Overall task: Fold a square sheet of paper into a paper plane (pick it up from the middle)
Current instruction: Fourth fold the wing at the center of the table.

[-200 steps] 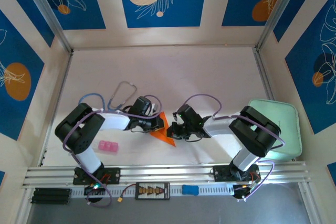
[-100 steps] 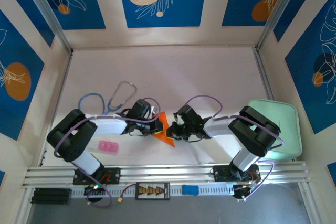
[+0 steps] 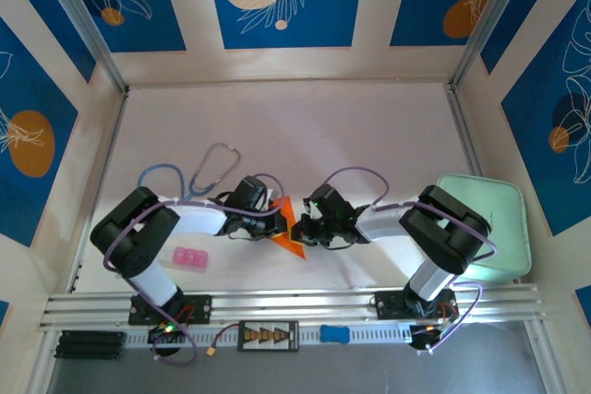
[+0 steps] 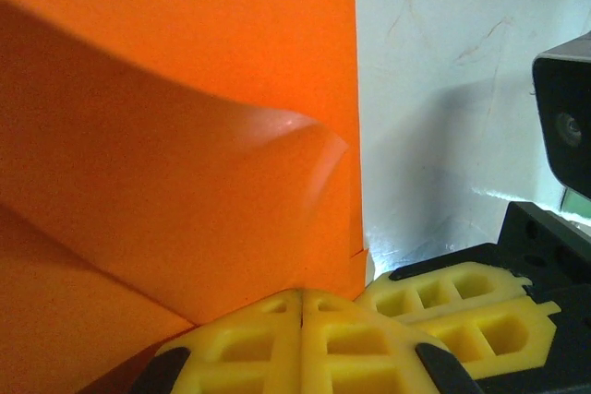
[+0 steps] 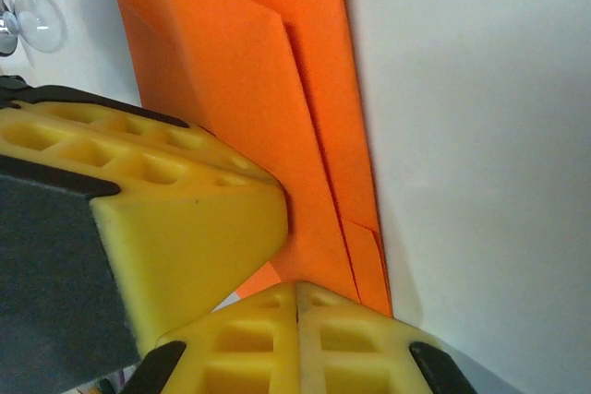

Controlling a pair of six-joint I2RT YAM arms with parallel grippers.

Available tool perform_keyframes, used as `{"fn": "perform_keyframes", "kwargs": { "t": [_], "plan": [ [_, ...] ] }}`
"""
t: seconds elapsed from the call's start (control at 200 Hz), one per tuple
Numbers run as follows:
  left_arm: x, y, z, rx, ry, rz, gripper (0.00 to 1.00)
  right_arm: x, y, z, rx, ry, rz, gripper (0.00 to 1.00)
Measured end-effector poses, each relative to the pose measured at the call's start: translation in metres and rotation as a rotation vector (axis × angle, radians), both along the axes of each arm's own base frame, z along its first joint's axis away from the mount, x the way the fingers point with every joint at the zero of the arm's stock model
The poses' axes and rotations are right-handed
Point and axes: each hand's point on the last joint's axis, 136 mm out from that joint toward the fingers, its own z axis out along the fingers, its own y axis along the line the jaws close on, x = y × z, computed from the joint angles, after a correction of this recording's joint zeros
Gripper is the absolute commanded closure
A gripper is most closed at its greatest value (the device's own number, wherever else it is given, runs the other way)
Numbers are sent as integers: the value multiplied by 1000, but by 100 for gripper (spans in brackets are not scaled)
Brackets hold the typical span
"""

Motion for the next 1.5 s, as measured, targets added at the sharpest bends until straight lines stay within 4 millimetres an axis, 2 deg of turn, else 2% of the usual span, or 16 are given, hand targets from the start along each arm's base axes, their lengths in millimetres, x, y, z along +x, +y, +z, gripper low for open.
{"fn": "perform_keyframes", "kwargs": {
  "t": [0.12,0.345,0.52,0.705,0.895,1.175,1.335,1.415,1.5],
  "plan": [
    [5,5,0,-6,13,-5,98,2,3,0,5,-12,1,100],
    [31,20,1,-1,12,30,97,2,4,1,6,-19,1,100],
    [43,29,1,4,11,44,97,2,4,1,6,-19,1,100],
    [65,51,1,26,-2,96,97,2,4,0,7,-20,1,100],
    [76,58,2,44,5,96,98,2,4,1,9,-22,1,100],
    [107,80,5,165,-60,143,98,-1,2,1,15,-17,5,100],
    [108,89,5,220,-72,146,98,-1,2,0,19,-13,7,100],
    [106,92,14,241,-87,153,96,-1,2,1,24,-10,4,100],
    [106,92,39,234,-146,161,95,-2,1,1,34,-1,-8,100]
  ]
}}
